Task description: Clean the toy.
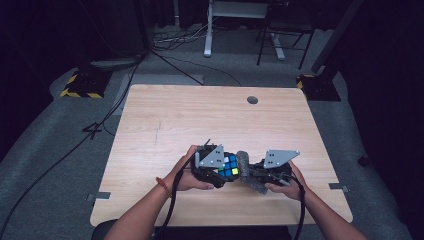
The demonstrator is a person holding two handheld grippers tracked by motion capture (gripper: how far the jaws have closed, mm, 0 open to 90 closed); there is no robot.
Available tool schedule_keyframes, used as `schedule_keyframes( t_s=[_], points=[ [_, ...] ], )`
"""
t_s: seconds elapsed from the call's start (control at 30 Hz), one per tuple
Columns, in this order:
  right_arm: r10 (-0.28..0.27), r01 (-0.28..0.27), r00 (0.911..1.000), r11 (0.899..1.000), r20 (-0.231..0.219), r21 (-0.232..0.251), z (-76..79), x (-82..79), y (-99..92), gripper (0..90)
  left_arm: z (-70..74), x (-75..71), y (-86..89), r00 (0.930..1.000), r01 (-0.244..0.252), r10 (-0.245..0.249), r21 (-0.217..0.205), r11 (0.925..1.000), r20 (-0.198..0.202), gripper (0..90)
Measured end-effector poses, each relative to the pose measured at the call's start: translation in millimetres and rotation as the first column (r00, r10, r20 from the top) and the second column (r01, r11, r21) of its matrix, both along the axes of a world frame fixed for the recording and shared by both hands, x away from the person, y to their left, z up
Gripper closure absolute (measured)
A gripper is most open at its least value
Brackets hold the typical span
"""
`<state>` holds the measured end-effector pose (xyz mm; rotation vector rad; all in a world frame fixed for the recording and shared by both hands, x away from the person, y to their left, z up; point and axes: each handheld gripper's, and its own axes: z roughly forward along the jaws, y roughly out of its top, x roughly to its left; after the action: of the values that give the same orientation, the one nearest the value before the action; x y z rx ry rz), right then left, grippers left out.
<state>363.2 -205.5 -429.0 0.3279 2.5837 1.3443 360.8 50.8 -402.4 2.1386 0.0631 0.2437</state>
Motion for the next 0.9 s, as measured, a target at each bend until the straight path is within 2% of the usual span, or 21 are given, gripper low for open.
schedule_keyframes(
  t_s=[0.07, 0.1, 0.23, 0.3, 0.37, 0.43, 0.57, 0.67, 0.8, 0.83, 0.9],
  points=[
    [0.005, -0.005, 1.0000, 1.000, 0.003, 0.024, 2.2, -1.9, -1.7, 80.0, 0.8, -0.6, 1.0, 0.9999, 0.004, -0.004, -0.009, 1.0000, -0.014, 33.6],
    [0.008, -0.008, 1.0000, 0.999, -0.002, 0.033, 2.7, -2.7, -2.4, 80.0, 0.8, -2.0, 0.1, 0.9999, 0.011, -0.011, 0.007, 0.9999, -0.001, 33.6],
    [0.026, -0.024, 0.9995, 0.995, -0.020, 0.097, 8.2, -6.0, -6.7, 80.1, -1.8, -4.7, -4.9, 0.9999, 0.008, -0.009, 0.038, 0.9993, 0.009, 33.5],
    [0.042, -0.038, 0.9988, 0.989, -0.025, 0.146, 15.3, -7.9, -8.7, 80.1, -4.8, -4.3, -8.7, 0.9999, 0.012, -0.012, 0.052, 0.9986, 0.008, 33.5],
    [0.035, -0.036, 0.9993, 0.991, 0.015, 0.128, 21.2, -12.0, -6.8, 80.1, -7.7, -4.6, -12.5, 0.9999, 0.007, -0.008, 0.067, 0.9977, 0.014, 33.5],
    [0.024, -0.028, 0.9990, 0.993, 0.037, 0.113, 22.5, -14.2, -5.4, 80.1, -9.8, -3.1, -14.4, 1.0000, 0.008, -0.009, 0.075, 0.9971, 0.003, 33.5],
    [0.028, -0.032, 0.9991, 0.992, 0.032, 0.122, 21.9, -11.9, -4.4, 80.1, -13.6, -2.2, -19.7, 1.0000, 0.000, 0.000, 0.109, 0.9940, 0.005, 33.2],
    [0.044, -0.048, 0.9986, 0.990, 0.027, 0.133, 20.7, -10.9, -0.3, 80.2, -17.0, -0.6, -23.1, 0.9998, 0.018, -0.017, 0.122, 0.9924, -0.001, 32.9],
    [0.071, -0.074, 0.9971, 0.990, 0.030, 0.121, 19.4, -11.8, 9.8, 80.1, -25.7, -2.9, -34.2, 0.9994, 0.031, -0.034, 0.186, 0.9821, 0.010, 33.2],
    [0.073, -0.077, 0.9967, 0.990, 0.034, 0.115, 19.7, -12.5, 12.0, 80.1, -26.3, -3.7, -35.0, 0.9992, 0.032, -0.036, 0.192, 0.9809, 0.019, 33.3],
    [0.068, -0.073, 0.9964, 0.992, 0.050, 0.106, 20.9, -13.4, 12.1, 80.1, -24.6, -2.9, -32.4, 0.9995, 0.029, -0.031, 0.172, 0.9846, 0.011, 33.5]
  ],
)
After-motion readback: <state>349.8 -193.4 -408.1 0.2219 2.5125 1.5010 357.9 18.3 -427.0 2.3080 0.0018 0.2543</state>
